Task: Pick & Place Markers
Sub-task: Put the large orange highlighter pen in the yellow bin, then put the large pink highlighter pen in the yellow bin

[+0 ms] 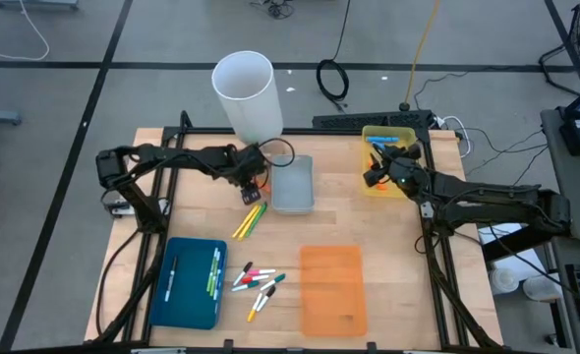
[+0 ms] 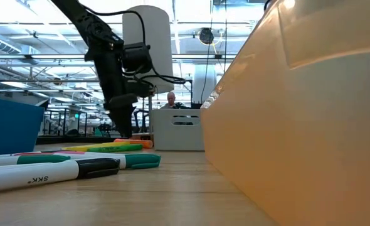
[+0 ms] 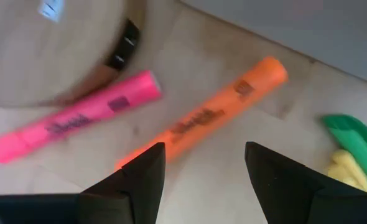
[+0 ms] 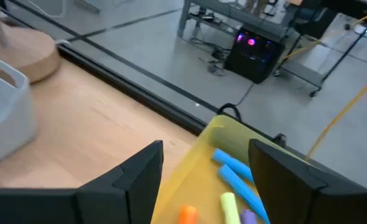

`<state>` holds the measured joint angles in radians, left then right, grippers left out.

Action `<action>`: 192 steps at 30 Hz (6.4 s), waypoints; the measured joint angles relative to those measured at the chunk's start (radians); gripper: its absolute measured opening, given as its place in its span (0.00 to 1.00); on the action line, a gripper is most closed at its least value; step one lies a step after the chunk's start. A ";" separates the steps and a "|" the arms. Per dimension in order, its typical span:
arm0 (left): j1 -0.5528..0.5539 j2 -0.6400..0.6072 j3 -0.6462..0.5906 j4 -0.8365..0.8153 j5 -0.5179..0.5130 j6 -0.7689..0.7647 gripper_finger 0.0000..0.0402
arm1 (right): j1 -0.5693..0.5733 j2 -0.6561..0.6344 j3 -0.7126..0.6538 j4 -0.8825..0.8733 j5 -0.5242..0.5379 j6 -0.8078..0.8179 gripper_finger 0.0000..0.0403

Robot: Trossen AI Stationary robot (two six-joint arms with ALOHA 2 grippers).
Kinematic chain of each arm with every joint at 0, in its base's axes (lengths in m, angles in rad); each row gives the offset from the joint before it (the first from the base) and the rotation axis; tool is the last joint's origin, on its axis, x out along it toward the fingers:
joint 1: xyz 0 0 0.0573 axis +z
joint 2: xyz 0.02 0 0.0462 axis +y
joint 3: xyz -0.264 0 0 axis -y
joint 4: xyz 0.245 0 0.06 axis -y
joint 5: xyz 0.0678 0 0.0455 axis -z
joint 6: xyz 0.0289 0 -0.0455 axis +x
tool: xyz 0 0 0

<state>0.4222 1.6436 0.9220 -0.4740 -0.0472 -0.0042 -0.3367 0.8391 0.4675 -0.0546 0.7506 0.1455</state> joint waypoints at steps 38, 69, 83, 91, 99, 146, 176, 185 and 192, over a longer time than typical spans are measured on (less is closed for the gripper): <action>-0.061 0.135 0.003 -0.016 0.121 -0.003 0.15 | 0.004 0.000 0.000 0.033 -0.050 -0.011 0.53; -0.287 -0.319 -0.007 0.298 0.110 0.030 0.15 | 0.004 0.000 0.000 0.123 -0.260 0.000 0.53; -0.285 -0.193 -0.079 0.958 0.260 0.066 0.15 | 0.055 0.158 -0.075 0.781 -0.828 0.034 0.53; -0.267 -0.082 -0.068 1.119 0.273 0.048 0.15 | 0.160 0.353 -0.051 1.096 -0.860 0.022 0.52; -0.258 -0.028 -0.024 1.124 0.364 0.009 0.15 | 0.203 0.515 0.069 1.098 -0.865 -0.015 0.52; -0.285 -0.185 -0.018 0.909 0.265 -0.185 0.95 | 0.189 0.446 0.138 0.609 -0.601 -0.141 0.13; -0.285 -0.270 -0.021 0.163 -0.303 -0.352 0.77 | -0.116 0.164 -0.028 0.027 0.033 0.026 0.34; -0.249 -0.204 -0.021 0.163 -0.330 -0.432 0.72 | -0.116 0.164 -0.029 0.039 0.031 0.026 0.60; -0.184 -0.033 -0.022 0.196 -0.328 -0.482 0.68 | -0.116 0.164 -0.029 0.040 0.028 0.026 0.62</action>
<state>0.2384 1.6108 0.9005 -0.2784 -0.3750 -0.4866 -0.4522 1.0027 0.4385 -0.0149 0.7788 0.1719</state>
